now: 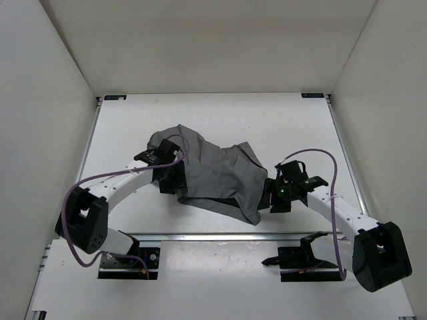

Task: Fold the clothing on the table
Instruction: Flatten the skirt out

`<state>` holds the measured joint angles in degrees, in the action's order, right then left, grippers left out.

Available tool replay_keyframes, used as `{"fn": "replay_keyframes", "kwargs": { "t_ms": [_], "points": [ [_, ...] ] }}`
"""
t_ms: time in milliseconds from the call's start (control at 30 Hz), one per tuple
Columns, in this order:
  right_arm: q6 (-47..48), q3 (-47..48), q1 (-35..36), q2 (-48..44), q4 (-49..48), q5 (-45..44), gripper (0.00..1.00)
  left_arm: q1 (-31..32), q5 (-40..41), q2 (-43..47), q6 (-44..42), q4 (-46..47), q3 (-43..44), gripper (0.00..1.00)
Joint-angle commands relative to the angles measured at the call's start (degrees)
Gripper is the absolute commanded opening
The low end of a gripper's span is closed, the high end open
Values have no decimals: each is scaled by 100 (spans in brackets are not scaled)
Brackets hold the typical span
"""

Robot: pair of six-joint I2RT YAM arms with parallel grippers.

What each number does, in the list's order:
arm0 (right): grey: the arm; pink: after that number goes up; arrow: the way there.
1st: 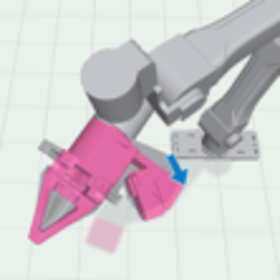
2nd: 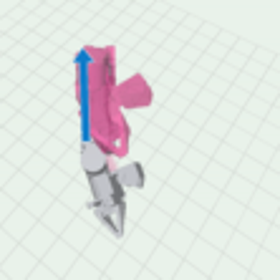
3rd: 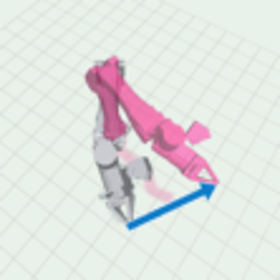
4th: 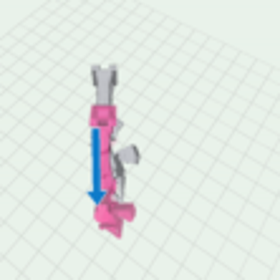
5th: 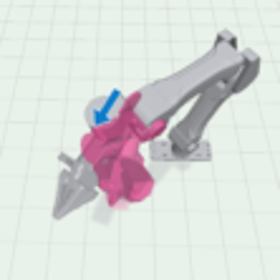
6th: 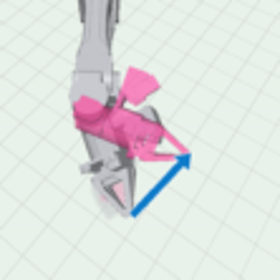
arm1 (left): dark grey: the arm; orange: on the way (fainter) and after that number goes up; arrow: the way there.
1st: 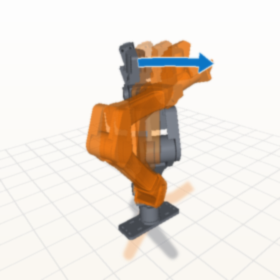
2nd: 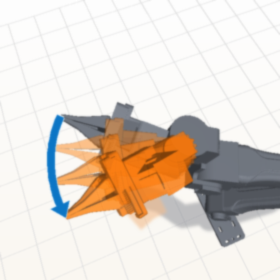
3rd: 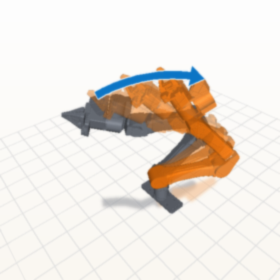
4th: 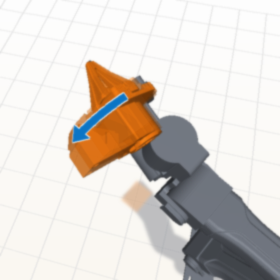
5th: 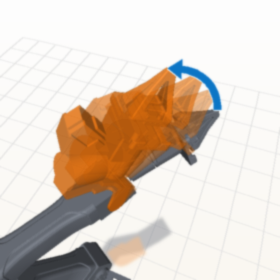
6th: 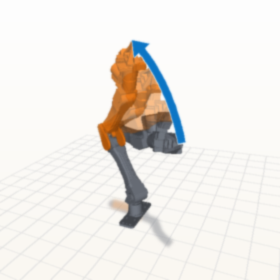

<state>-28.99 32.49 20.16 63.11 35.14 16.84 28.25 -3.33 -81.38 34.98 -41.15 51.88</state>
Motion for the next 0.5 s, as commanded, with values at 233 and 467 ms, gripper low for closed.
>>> {"fn": "replay_keyframes", "kwargs": {
  "t_ms": [233, 467],
  "points": [
    [-431, -628, 295, -150, -542, 109, 55, 286, 193, -589, 220, 292, 550, 21],
    [-1055, -1034, 620, 112, -1613, 398, 69, 242, 26, -458, 307, 476, 254, 0]
  ]
}}
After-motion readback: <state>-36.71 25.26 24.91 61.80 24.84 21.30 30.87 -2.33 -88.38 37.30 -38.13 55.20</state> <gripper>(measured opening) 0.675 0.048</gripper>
